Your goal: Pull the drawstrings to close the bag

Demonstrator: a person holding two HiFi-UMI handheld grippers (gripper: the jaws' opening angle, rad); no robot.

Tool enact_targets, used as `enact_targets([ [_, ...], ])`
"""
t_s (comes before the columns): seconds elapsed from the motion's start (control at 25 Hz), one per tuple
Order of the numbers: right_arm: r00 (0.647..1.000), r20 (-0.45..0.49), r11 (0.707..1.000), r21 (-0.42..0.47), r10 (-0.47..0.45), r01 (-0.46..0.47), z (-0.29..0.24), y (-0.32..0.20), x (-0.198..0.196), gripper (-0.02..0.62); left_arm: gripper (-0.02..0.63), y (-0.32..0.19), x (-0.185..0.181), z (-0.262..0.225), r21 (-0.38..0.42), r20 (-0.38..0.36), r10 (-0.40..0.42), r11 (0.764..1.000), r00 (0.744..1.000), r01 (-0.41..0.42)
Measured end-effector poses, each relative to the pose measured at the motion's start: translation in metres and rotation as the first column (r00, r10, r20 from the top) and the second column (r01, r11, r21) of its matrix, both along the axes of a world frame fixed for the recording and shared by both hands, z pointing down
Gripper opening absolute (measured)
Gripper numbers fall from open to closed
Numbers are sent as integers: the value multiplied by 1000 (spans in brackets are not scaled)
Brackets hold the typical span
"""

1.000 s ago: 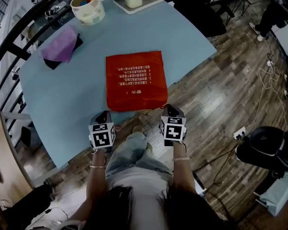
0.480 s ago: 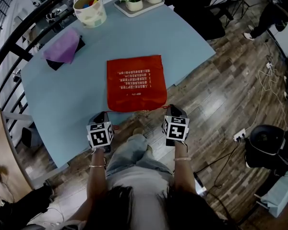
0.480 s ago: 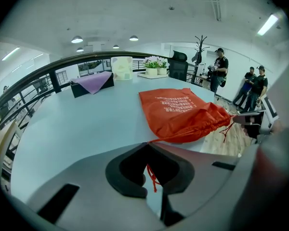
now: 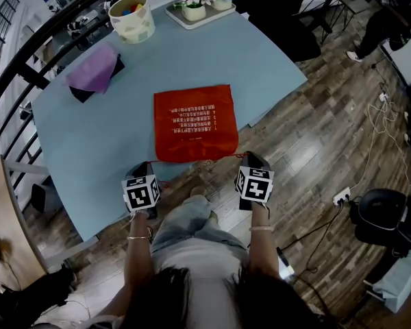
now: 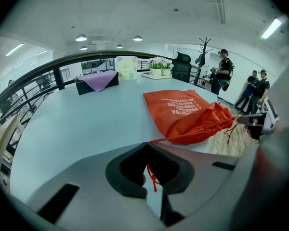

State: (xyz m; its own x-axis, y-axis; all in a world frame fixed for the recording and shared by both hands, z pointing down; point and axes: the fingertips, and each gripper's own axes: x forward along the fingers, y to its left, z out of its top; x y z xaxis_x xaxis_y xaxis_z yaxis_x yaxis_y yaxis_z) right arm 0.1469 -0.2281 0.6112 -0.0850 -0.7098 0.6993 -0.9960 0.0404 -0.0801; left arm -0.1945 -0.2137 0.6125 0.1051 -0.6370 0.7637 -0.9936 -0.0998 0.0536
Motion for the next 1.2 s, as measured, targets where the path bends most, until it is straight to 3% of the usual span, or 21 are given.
enact_targets([
  [1.2,997,9,997,5,78,-78,-4,-13,20,28,18,-11,-39,2,-1,-11,-89,996,996,89],
])
